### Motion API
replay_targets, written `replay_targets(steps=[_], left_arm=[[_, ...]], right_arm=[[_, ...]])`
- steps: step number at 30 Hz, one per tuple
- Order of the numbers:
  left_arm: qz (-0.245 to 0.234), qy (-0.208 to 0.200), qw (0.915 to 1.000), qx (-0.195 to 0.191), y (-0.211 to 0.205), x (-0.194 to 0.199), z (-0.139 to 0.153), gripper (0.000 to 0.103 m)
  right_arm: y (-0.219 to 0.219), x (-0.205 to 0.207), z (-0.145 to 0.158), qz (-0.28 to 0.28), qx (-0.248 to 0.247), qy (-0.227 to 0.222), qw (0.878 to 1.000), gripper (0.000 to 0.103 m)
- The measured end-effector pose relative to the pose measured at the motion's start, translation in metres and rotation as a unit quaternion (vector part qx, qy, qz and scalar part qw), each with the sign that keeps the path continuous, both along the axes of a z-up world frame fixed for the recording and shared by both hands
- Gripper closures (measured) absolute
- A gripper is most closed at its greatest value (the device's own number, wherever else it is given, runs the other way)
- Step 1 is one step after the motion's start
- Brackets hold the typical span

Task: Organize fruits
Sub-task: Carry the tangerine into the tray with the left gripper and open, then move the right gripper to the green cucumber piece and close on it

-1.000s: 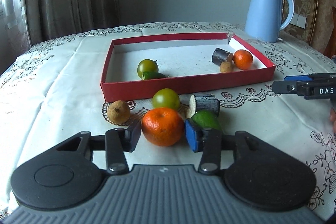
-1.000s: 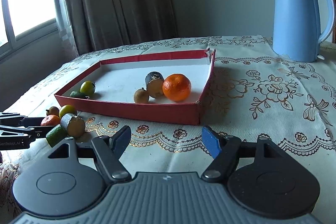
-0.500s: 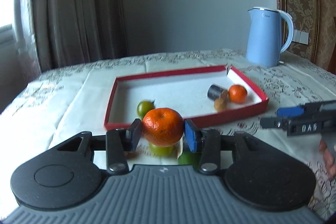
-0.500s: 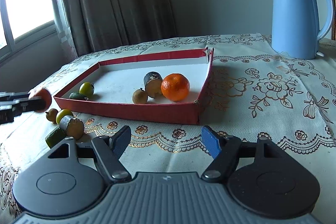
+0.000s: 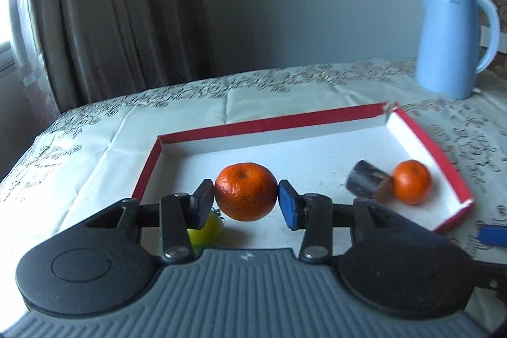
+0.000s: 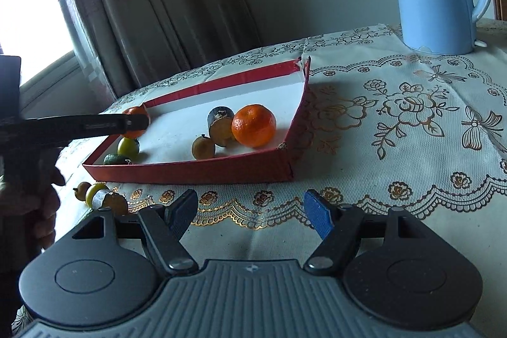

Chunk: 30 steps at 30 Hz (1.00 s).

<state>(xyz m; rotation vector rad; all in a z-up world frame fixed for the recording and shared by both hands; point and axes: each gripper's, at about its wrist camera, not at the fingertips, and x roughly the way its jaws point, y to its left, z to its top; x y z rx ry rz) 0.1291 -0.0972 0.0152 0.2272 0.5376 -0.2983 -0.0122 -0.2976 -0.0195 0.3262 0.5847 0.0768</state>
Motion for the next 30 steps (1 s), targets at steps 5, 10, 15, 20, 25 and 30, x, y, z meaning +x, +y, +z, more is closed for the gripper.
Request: replay_targets(steps=[5, 10, 15, 20, 25, 30], left_arm=[[0.012, 0.019, 0.9997, 0.007, -0.001, 0.016, -0.011, 0.06], [0.026, 0.002, 0.9996, 0.011, 0.0, 0.013, -0.01, 0.033], [0.027, -0.011, 0.9995, -0.015, 0.019, -0.005, 0.004, 0.027], [0.059, -0.058, 0.9959, -0.037, 0.066, -0.05, 0.017, 0.001], [0.121, -0.044, 0.9909, -0.04, 0.127, -0.076, 0.004, 0.0], [0.164, -0.019, 0.9855, -0.04, 0.168, -0.083, -0.018, 0.0]], right_arm=[[0.0, 0.0, 0.0, 0.001, 0.003, 0.0, 1.0, 0.029], [-0.001, 0.0, 0.0, 0.001, 0.006, 0.001, 1.0, 0.029], [-0.003, 0.0, 0.0, 0.001, 0.011, 0.0, 1.0, 0.029], [-0.003, 0.0, 0.0, 0.001, 0.01, -0.003, 1.0, 0.029], [0.003, -0.004, 0.003, 0.009, -0.006, -0.017, 1.0, 0.029], [0.029, -0.015, 0.013, 0.046, -0.057, -0.046, 0.996, 0.029]])
